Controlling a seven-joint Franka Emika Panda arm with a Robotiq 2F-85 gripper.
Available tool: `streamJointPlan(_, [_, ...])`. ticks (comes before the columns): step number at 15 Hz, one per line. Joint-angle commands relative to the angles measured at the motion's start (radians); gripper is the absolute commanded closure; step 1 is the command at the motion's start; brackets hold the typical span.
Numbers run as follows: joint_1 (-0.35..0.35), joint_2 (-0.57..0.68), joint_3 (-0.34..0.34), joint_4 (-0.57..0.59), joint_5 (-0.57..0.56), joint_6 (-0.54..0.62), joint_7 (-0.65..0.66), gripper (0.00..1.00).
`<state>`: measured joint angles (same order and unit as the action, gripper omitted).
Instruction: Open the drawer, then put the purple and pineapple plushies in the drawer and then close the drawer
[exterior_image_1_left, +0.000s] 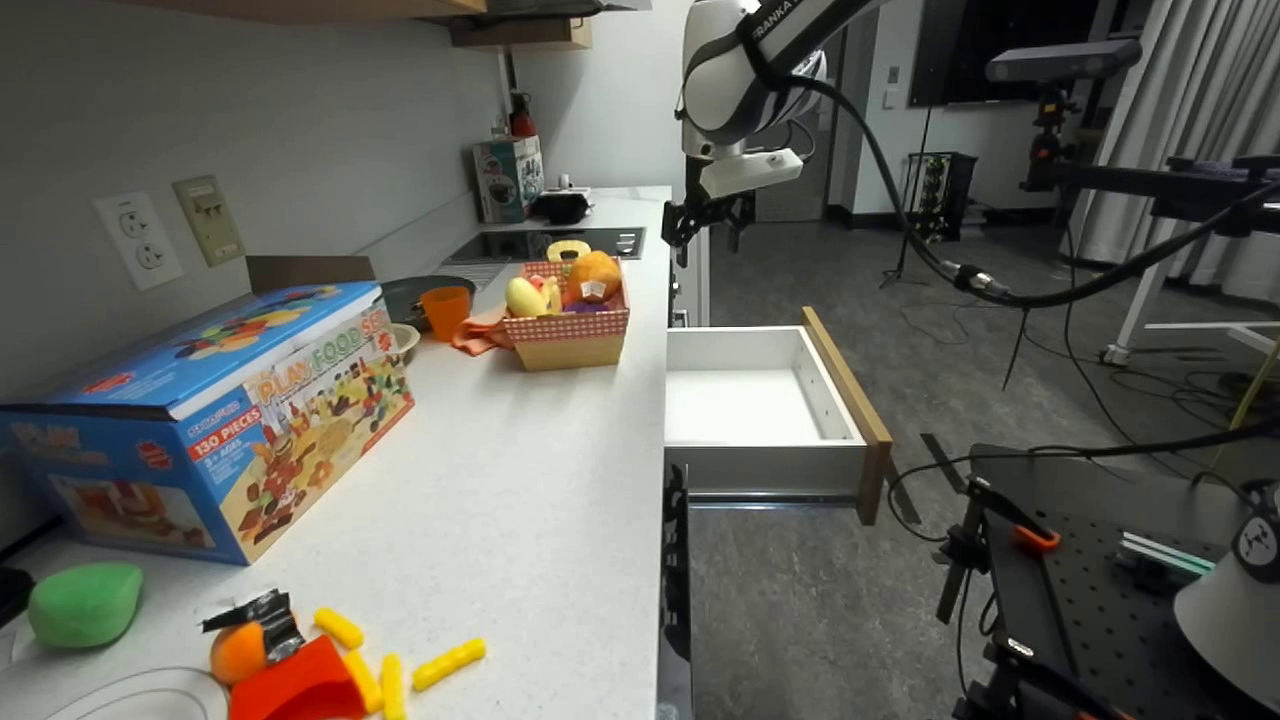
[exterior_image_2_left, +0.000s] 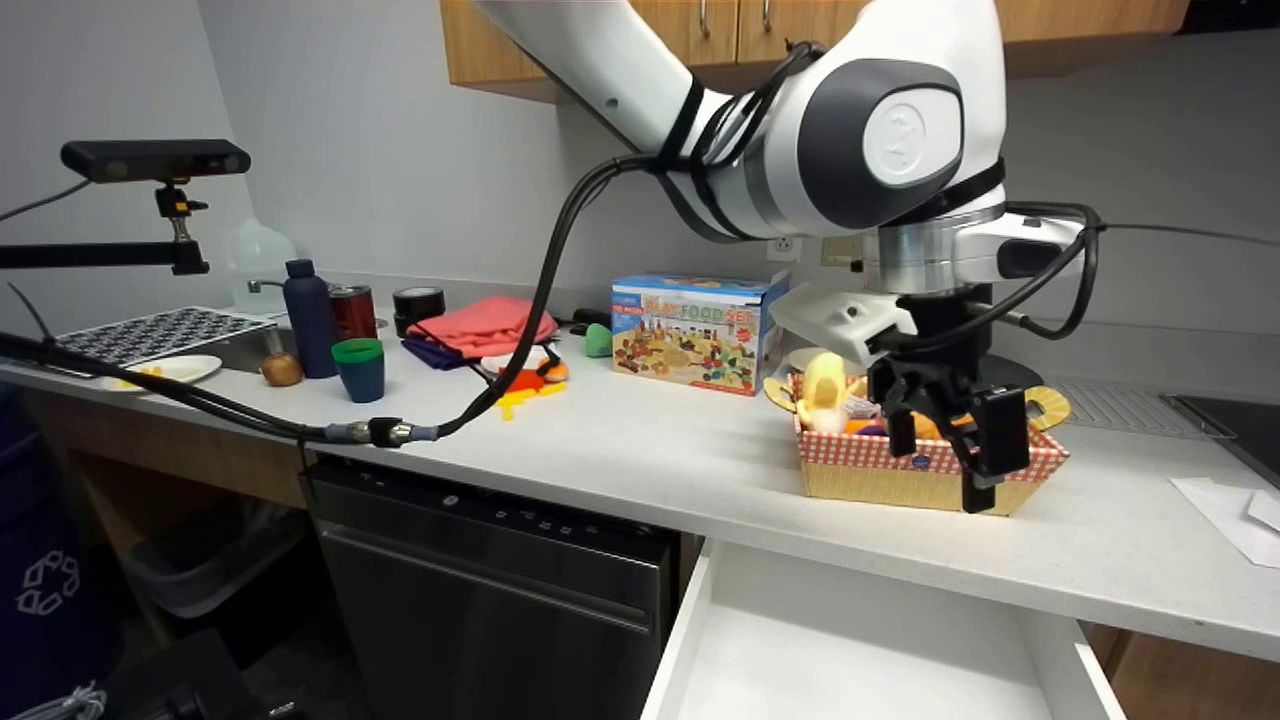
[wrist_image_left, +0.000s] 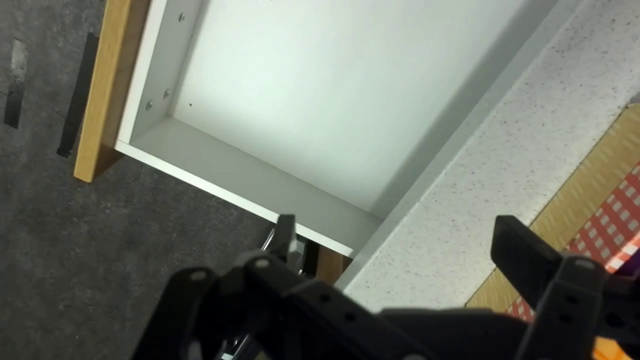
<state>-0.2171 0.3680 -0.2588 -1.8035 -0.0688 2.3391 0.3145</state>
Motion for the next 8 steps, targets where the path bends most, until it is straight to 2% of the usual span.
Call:
streamJointPlan(1, [0.003,0.002,-0.005,0.005,0.004,-0.004,-0.004,0.0])
streamJointPlan(5, [-0.058,0.103,0.031,0.126,0.102,0.03,-0.12,0.0])
streamJointPlan(8, [-0.108,0.182,0.081,0.256,0.195,-0.008,-0.257,0.0])
